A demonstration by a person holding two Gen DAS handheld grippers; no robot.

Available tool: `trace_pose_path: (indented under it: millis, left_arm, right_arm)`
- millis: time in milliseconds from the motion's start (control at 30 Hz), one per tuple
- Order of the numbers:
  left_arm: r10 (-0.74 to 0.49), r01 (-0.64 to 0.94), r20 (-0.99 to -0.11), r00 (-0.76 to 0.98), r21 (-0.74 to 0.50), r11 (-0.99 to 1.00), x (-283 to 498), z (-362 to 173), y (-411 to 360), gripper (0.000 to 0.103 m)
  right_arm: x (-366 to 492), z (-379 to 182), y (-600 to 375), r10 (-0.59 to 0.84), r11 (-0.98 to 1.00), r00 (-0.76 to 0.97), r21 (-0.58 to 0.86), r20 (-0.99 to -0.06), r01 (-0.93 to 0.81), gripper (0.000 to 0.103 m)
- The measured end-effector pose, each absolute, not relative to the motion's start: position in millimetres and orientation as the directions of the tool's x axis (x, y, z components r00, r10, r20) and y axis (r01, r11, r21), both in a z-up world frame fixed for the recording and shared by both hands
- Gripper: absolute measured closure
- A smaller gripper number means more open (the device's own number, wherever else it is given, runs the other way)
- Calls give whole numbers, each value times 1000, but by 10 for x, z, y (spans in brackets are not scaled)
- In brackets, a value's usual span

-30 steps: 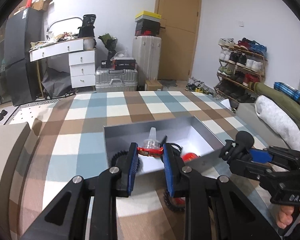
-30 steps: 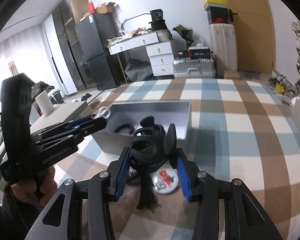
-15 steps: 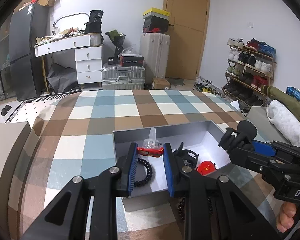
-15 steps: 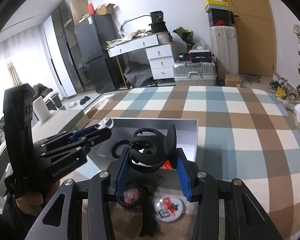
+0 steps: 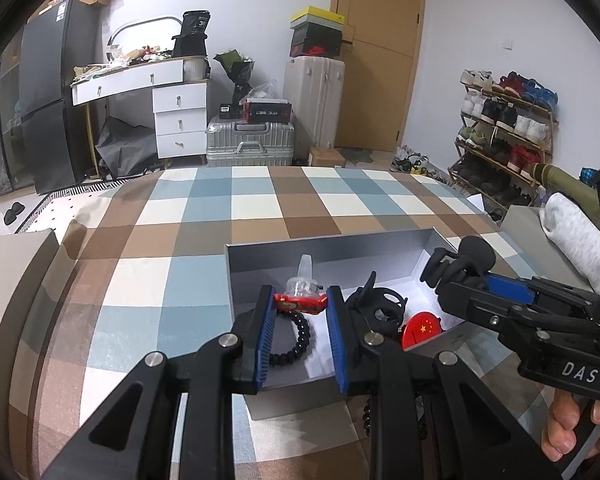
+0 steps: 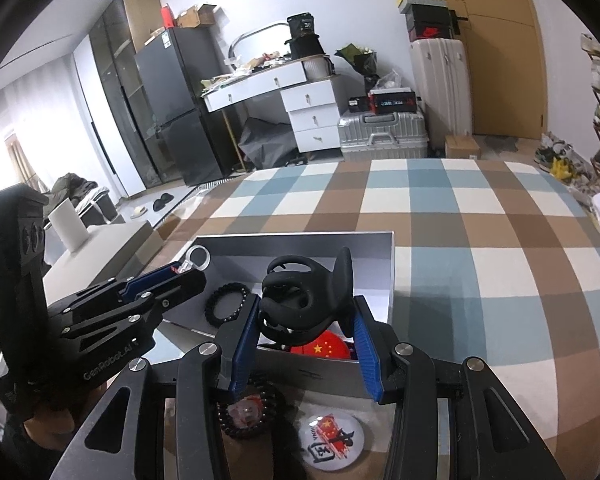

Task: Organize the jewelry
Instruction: 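Carry the red clip and black clip over the grey box, then open both grippers to drop the clips into the grey box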

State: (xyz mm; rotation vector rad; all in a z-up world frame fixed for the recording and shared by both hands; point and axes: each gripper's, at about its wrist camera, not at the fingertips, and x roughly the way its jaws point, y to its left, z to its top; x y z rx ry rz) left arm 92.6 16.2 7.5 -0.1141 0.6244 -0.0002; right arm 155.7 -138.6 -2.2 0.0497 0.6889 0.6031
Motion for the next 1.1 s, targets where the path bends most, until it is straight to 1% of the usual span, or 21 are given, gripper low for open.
trace_pose_path:
  millis: [467, 500, 533, 567, 633, 700, 733, 767, 800, 833, 867, 900, 933, 967, 1000, 1100]
  left_arm:
    - [-36, -33, -593, 805, -106, 994, 937, 59, 169, 82]
    - [-32, -37, -593, 805, -104, 994, 931, 63, 167, 82]
    - [-33, -36, -587, 809, -106, 994, 917, 73, 165, 82]
    - [-35, -32, -584, 811, -105, 994, 907, 77, 156, 82]
    - [-37, -26, -577, 816, -100, 995, 886, 90, 142, 81]
    - [-46, -18, -578, 814, -105, 994, 888, 84, 139, 79]
    - [-54, -15, -586, 809, -112, 994, 894, 80, 140, 73]
    - [-57, -17, -594, 802, -118, 993, 902, 72, 143, 68]
    - [-67, -11, -595, 801, -127, 992, 900, 75, 140, 57]
    - [-77, -4, -589, 804, -135, 991, 886, 88, 136, 45]
    - [-96, 10, -579, 810, -150, 989, 861, 106, 133, 40]
    - [-113, 22, -567, 816, -166, 986, 829, 122, 131, 31]
    - [-125, 31, -556, 822, -174, 984, 792, 132, 126, 23]
    - [-129, 38, -548, 826, -175, 984, 769, 136, 119, 20]
    - [-124, 37, -543, 830, -168, 985, 748, 141, 109, 16]
    - [-95, 17, -553, 828, -146, 989, 728, 121, 103, 15]
  right_arm:
    - [1536, -19, -1290, 523, 834, 614, 207, -591, -512, 59]
    - [1529, -14, -1290, 518, 837, 618, 202, -591, -509, 57]
    - [1527, -9, -1294, 515, 839, 622, 200, -590, -506, 49]
    - [1520, 0, -1308, 509, 844, 629, 198, -587, -498, 38]
    - [1502, 27, -1357, 511, 846, 639, 208, -575, -490, 36]
    - [1471, 49, -1390, 512, 846, 640, 206, -574, -492, 35]
    - [1450, 59, -1398, 508, 847, 642, 200, -575, -492, 30]
    - [1425, 62, -1413, 496, 854, 649, 189, -577, -485, 19]
    - [1402, 64, -1439, 487, 860, 657, 183, -576, -476, 15]
    - [1372, 66, -1471, 488, 861, 661, 187, -570, -474, 14]
    - [1349, 65, -1505, 494, 858, 658, 194, -569, -476, 14]
    - [1330, 61, -1540, 496, 857, 655, 200, -570, -475, 13]
    - [1315, 56, -1574, 494, 859, 656, 202, -571, -471, 10]
    - [1307, 51, -1600, 489, 861, 658, 200, -573, -467, 7]
    - [1298, 43, -1635, 481, 867, 662, 197, -575, -458, 5]
    - [1278, 7, -1761, 467, 877, 664, 209, -583, -433, 4]
